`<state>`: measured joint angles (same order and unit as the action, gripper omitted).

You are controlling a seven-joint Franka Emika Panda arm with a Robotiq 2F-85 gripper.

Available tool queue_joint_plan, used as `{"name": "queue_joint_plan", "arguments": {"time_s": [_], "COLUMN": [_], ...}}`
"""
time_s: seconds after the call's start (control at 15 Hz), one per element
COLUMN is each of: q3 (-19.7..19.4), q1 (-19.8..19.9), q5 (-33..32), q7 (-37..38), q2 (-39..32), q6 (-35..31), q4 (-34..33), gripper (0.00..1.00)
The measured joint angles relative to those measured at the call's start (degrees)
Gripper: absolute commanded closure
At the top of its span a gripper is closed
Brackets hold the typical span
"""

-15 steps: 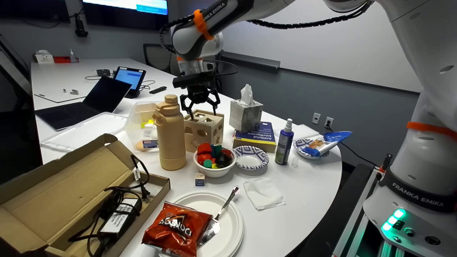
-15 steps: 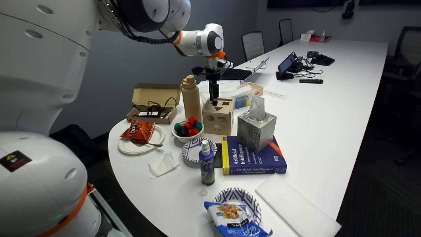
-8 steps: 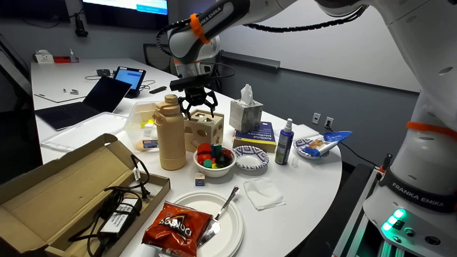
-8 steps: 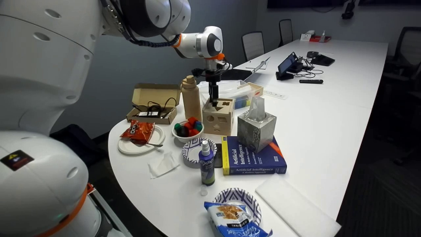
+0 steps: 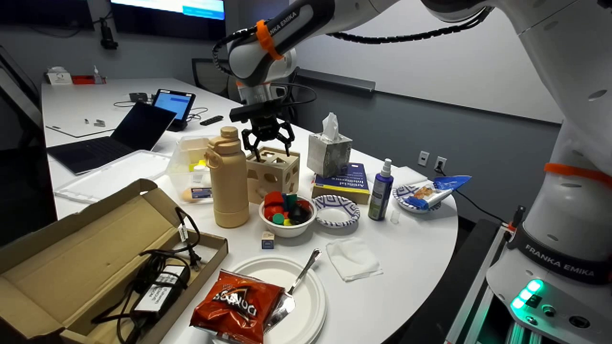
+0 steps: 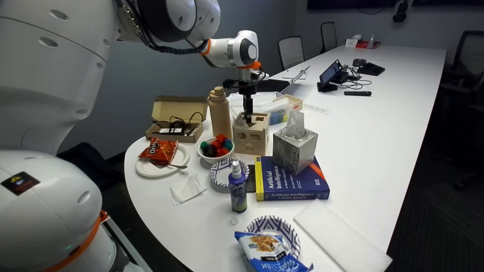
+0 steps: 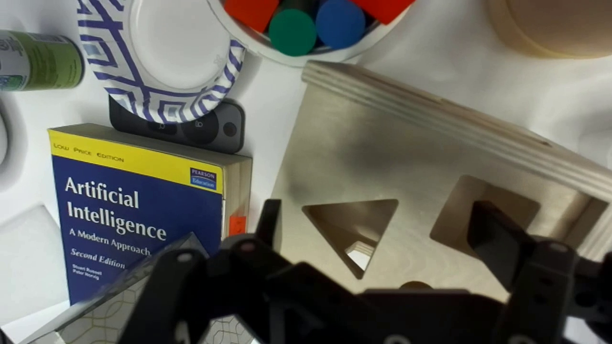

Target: Open the cube-shaped object completely

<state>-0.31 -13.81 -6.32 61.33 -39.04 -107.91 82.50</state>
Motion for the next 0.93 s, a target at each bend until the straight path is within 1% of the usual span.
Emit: {"name": "queue_joint_plan", "arguments": {"time_s": [0.47,0.93], "q3": [-0.2,-0.8], "q1": [0.0,0.0], "q5": [0.0,0.0], "q7": [0.6,2.8], "q2": [-0.8,0.0], "q6": [0.6,3.4], "q4": [0.0,0.0], "gripper": [0.0,0.0]}}
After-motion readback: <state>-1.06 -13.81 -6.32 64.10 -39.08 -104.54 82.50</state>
